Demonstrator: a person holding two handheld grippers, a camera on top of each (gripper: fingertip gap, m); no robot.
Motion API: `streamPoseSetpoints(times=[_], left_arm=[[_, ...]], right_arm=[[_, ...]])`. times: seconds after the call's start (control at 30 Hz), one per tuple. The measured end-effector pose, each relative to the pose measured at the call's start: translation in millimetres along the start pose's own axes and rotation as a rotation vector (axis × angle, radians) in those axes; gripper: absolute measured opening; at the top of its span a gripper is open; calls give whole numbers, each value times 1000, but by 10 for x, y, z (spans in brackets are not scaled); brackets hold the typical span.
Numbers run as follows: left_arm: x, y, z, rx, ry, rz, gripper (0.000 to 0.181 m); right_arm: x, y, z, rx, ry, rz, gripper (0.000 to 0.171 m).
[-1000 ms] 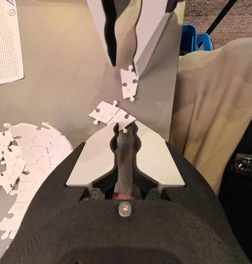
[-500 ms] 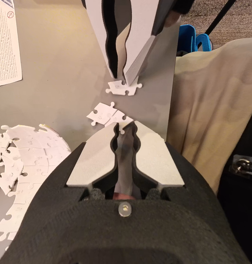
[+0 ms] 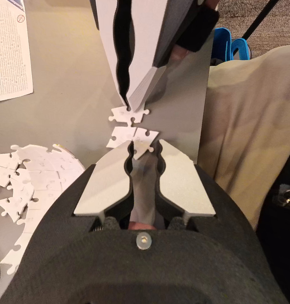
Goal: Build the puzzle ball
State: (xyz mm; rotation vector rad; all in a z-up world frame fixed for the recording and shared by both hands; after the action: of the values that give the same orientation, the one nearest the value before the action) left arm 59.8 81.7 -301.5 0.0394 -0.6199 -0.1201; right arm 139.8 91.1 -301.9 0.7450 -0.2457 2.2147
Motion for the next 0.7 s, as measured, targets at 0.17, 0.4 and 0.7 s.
streamPoseSetpoints(times=[0.17, 0.4, 0.7], left_arm=[[42, 4, -35, -9, -13, 10, 28], [59, 14, -58, -40, -28, 40, 31], [53, 8, -61, -54, -36, 53, 30]], right_arm=[[24, -30, -19, 14, -9, -27, 7], [61, -35, -46, 16, -18, -53, 6], [93, -29, 32, 9, -50, -8, 14]])
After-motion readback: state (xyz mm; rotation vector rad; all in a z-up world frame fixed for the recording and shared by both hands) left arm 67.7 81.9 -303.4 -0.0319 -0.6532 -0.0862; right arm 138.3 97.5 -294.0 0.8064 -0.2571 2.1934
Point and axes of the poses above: each gripper's, where its closed fingertips meet, z back along the fingers, x out of its top, y = z × x across the jaws, the point moved 4 cm from there along z, back along the fingers, and after that the axes turned 6 degrees about -x, right-handed, at the moved point
